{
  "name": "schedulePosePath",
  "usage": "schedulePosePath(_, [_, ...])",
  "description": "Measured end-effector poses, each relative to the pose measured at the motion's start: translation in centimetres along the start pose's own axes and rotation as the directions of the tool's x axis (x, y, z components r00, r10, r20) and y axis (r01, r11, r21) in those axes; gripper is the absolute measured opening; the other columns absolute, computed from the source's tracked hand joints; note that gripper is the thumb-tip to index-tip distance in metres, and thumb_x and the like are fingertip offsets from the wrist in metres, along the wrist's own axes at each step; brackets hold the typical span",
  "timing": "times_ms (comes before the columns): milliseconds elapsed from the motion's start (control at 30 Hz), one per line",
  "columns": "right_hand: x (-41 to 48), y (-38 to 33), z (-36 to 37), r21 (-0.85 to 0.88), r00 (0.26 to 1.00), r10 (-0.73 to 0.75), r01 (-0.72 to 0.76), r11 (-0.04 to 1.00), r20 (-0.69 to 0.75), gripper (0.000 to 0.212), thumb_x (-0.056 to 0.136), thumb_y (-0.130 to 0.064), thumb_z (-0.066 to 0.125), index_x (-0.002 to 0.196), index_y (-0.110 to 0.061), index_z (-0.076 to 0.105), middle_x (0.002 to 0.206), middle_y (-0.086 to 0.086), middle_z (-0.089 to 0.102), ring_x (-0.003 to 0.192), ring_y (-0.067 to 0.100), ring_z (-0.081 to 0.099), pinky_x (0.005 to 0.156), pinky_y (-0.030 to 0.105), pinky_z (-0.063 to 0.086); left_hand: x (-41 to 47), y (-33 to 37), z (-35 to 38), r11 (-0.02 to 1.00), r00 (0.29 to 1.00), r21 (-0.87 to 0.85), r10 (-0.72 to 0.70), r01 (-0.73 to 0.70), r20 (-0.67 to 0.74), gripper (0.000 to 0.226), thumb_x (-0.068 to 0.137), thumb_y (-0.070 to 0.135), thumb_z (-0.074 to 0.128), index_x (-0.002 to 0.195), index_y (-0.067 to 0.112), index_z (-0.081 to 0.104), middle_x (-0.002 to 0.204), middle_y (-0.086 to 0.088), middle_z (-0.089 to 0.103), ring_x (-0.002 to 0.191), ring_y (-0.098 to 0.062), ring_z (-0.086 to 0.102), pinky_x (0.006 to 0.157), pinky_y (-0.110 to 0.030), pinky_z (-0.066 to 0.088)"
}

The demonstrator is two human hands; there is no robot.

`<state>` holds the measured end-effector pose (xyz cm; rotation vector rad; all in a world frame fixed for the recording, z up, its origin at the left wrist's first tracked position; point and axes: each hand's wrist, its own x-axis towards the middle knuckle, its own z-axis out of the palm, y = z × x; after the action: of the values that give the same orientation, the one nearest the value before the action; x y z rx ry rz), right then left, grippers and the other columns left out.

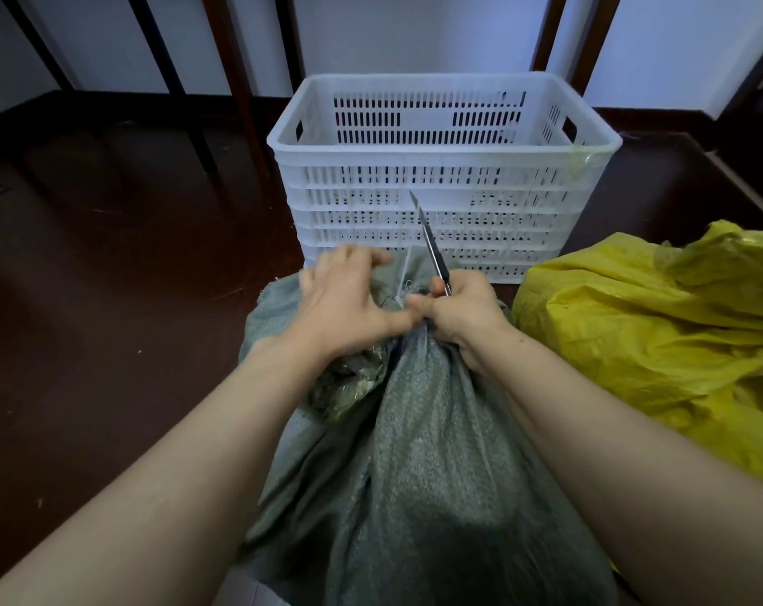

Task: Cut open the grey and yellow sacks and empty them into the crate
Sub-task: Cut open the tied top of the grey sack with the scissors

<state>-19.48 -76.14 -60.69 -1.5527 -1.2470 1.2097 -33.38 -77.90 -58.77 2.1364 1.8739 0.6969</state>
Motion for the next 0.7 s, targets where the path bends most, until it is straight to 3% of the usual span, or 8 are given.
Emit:
schedulePosePath(100, [0.0, -0.4, -0.1, 0.065, 0.999, 0.04, -0.039, 0.997, -0.002, 0.039, 0.081, -0.003, 0.067, 0.063, -0.019, 0.036, 0.056, -0.002, 0.037, 0.049, 0.012, 0.032, 0.035, 0.017, 0.026, -0.3, 2.6, -2.1, 0.933, 0.88, -0.022, 0.332, -0.36, -0.339, 0.021, 0.072, 0.021, 0.069, 0.085, 0.014, 0.053, 0.087, 0.003, 0.047, 0.084, -0.014, 0.038, 0.073, -0.027, 0.032])
schedulePosePath(167, [-0.2, -0.9, -0.3, 0.123, 0.998, 0.062, -0.063, 0.99, 0.015, 0.033, 0.089, -0.002, 0.054, 0.064, -0.017, 0.04, 0.06, 0.001, 0.04, 0.05, 0.013, 0.038, 0.037, 0.018, 0.033, -0.6, 4.5, -2.5, 0.828, 0.772, 0.045, 0.539, -0.558, -0.336, 0.008, 0.071, 0.012, 0.063, 0.075, 0.009, 0.057, 0.076, 0.003, 0.049, 0.076, -0.014, 0.041, 0.066, -0.023, 0.034])
schedulePosePath(200, [-0.2, -1.0, -0.3, 0.196, 0.997, 0.072, -0.077, 0.977, 0.034, 0.031, 0.093, -0.002, 0.044, 0.066, -0.016, 0.041, 0.062, 0.002, 0.042, 0.051, 0.012, 0.043, 0.041, 0.018, 0.038, -0.5, 5.3, -2.4, 0.815, 0.784, 0.038, 0.568, -0.578, -0.25, 0.007, 0.071, 0.011, 0.062, 0.078, 0.009, 0.059, 0.078, 0.003, 0.05, 0.078, -0.014, 0.043, 0.066, -0.022, 0.033])
schedulePosePath(300, [-0.2, -0.9, -0.1, 0.25, 0.992, 0.122, -0.12, 0.961, 0.005, 0.034, 0.091, 0.007, 0.031, 0.064, -0.014, 0.035, 0.059, 0.005, 0.033, 0.042, 0.011, 0.038, 0.037, 0.018, 0.027, -0.1, 5.9, -1.5, 0.897, 0.902, 0.092, 0.43, -0.432, 0.039, 0.03, 0.077, 0.005, 0.058, 0.106, 0.012, 0.059, 0.109, 0.0, 0.057, 0.107, -0.018, 0.046, 0.081, -0.027, 0.04])
schedulePosePath(367, [-0.2, -1.1, 0.1, 0.293, 0.984, 0.176, -0.172, 0.941, 0.013, 0.037, 0.083, 0.015, 0.04, 0.062, -0.016, 0.034, 0.056, 0.003, 0.032, 0.034, 0.008, 0.03, 0.033, 0.013, 0.016, 0.3, 5.2, -1.3, 0.904, 0.941, 0.266, 0.306, -0.335, 0.145, 0.032, 0.084, 0.007, 0.053, 0.116, 0.012, 0.055, 0.122, -0.003, 0.055, 0.118, -0.02, 0.043, 0.09, -0.033, 0.042])
schedulePosePath(467, [0.0, -1.2, 0.2, 0.3, 0.985, 0.162, -0.171, 0.938, 0.053, 0.048, 0.076, 0.012, 0.065, 0.062, -0.021, 0.033, 0.05, -0.003, 0.035, 0.031, 0.004, 0.028, 0.029, 0.012, 0.015, 0.3, 4.3, -1.7, 0.836, 0.969, 0.492, 0.186, -0.244, 0.164, 0.027, 0.09, 0.004, 0.046, 0.114, 0.009, 0.058, 0.116, -0.008, 0.056, 0.119, -0.025, 0.045, 0.083, -0.034, 0.042])
schedulePosePath(600, [0.2, -1.2, 1.3, 0.161, 0.998, 0.053, -0.058, 0.985, 0.033, 0.045, 0.068, 0.005, 0.073, 0.059, -0.021, 0.037, 0.057, -0.002, 0.041, 0.049, 0.011, 0.035, 0.032, 0.017, 0.025, -0.2, 4.3, -2.4, 0.83, 0.987, 0.55, 0.01, -0.096, 0.158, 0.021, 0.089, 0.003, 0.05, 0.105, 0.008, 0.062, 0.107, -0.011, 0.058, 0.101, -0.031, 0.053, 0.066, -0.035, 0.035])
schedulePosePath(700, [0.0, -1.3, 2.2, 0.068, 1.0, -0.018, 0.017, 0.998, 0.005, 0.044, 0.062, -0.005, 0.082, 0.058, -0.021, 0.041, 0.067, 0.003, 0.052, 0.064, 0.015, 0.049, 0.055, 0.029, 0.049, -0.6, 3.6, -3.0, 0.817, 0.984, 0.571, -0.021, -0.085, 0.178, 0.016, 0.089, 0.008, 0.055, 0.102, 0.009, 0.063, 0.104, -0.011, 0.06, 0.098, -0.03, 0.057, 0.065, -0.032, 0.033])
